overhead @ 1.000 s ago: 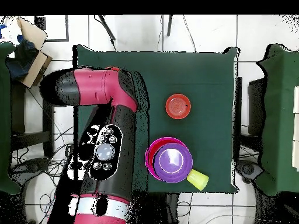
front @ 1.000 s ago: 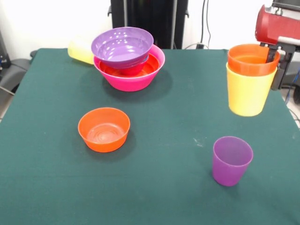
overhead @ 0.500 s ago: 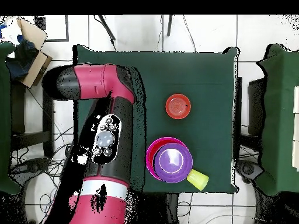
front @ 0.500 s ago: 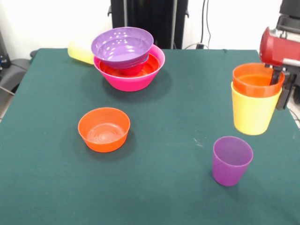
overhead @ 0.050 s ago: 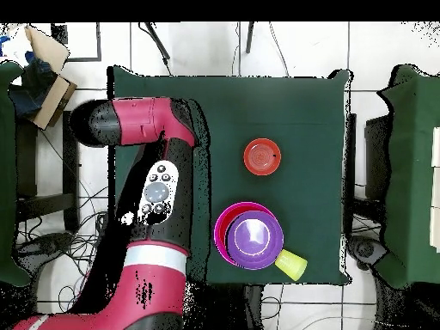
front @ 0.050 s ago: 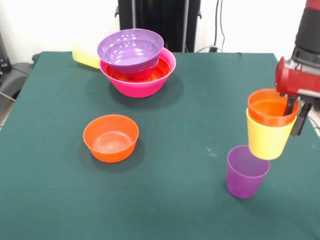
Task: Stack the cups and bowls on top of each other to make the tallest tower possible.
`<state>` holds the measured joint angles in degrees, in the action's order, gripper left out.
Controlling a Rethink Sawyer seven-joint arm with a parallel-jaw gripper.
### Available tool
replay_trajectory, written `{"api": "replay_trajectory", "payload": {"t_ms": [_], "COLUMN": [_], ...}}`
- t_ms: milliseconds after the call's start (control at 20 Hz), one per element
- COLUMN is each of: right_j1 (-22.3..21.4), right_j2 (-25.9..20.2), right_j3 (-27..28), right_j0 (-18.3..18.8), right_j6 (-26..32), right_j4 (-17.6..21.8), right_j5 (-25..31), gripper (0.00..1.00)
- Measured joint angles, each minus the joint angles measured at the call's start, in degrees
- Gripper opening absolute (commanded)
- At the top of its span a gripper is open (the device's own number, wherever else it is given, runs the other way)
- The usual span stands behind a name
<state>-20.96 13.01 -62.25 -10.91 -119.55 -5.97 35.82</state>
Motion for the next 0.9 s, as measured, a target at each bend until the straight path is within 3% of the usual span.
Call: {"api": "replay_trajectory", "payload": {"t_ms": [900], "right_j1": [2.6], "right_j2": [-1.6], "right_j3": [0.1], "right_j0": [1.6], "right_j6": [0.0], "right_j4": [-0.02], "right_j5": [-0.01], "gripper": [0.0]}}
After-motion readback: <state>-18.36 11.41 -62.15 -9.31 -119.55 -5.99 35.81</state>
